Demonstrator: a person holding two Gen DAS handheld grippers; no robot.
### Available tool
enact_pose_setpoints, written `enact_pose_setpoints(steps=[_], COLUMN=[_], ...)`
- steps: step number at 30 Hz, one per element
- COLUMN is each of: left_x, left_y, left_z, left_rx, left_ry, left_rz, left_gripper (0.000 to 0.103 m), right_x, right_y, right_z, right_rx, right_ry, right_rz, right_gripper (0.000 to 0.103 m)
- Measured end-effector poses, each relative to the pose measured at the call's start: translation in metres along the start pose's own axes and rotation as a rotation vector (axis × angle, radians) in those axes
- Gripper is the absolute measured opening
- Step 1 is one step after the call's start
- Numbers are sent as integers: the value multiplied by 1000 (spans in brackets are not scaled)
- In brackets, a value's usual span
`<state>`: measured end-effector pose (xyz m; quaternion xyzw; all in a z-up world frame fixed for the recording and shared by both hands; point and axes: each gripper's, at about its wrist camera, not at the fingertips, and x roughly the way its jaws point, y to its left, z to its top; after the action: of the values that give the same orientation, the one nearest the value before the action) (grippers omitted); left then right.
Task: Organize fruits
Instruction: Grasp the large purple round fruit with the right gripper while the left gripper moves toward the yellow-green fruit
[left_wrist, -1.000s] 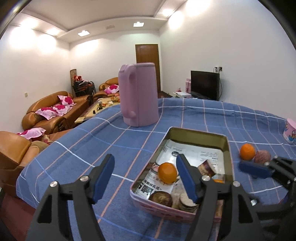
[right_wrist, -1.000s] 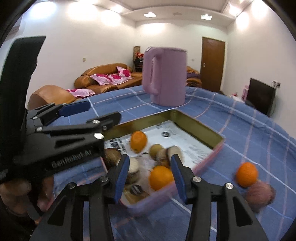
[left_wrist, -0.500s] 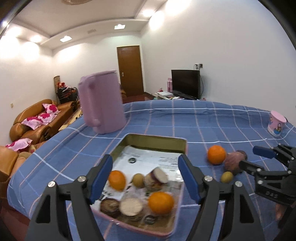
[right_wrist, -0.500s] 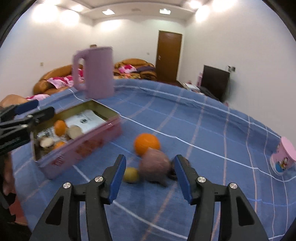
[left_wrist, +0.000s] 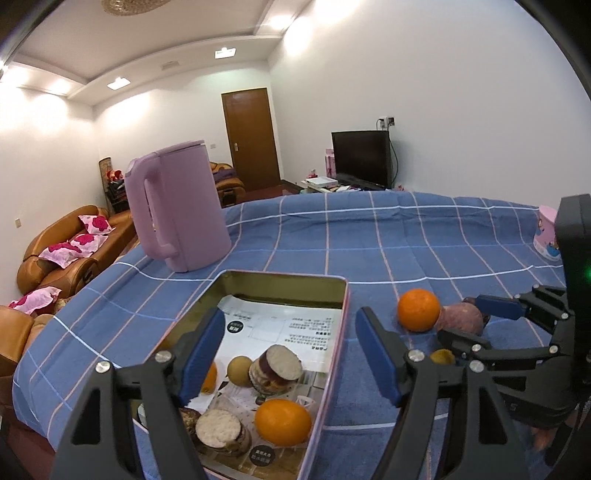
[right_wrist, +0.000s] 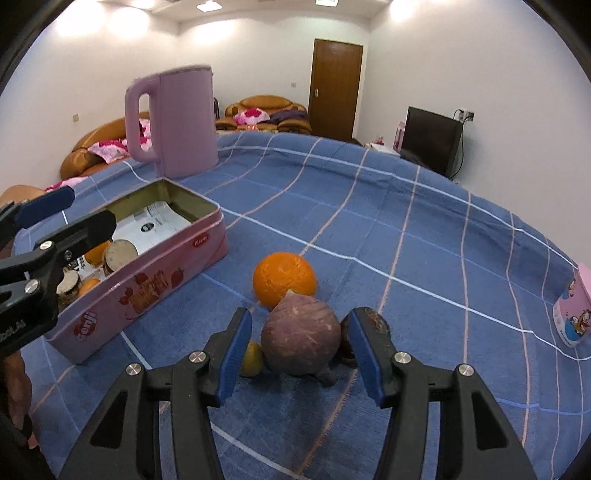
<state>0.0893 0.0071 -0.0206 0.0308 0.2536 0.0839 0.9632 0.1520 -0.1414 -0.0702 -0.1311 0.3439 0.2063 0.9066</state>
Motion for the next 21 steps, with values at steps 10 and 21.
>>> enact_pose_setpoints(steps=[10,21], left_x=[0,7], left_y=[-9,-38], left_z=[0,4], left_rx=[20,44], left_ry=[3,62], left_rz=[-28,-178], left_gripper=[76,76], right_x=[4,-44], right_y=[-11,-31], right_z=[-3,-27], right_rx=[66,176], right_ry=[26,-85], right_rz=[37,-47], right_gripper=[49,49])
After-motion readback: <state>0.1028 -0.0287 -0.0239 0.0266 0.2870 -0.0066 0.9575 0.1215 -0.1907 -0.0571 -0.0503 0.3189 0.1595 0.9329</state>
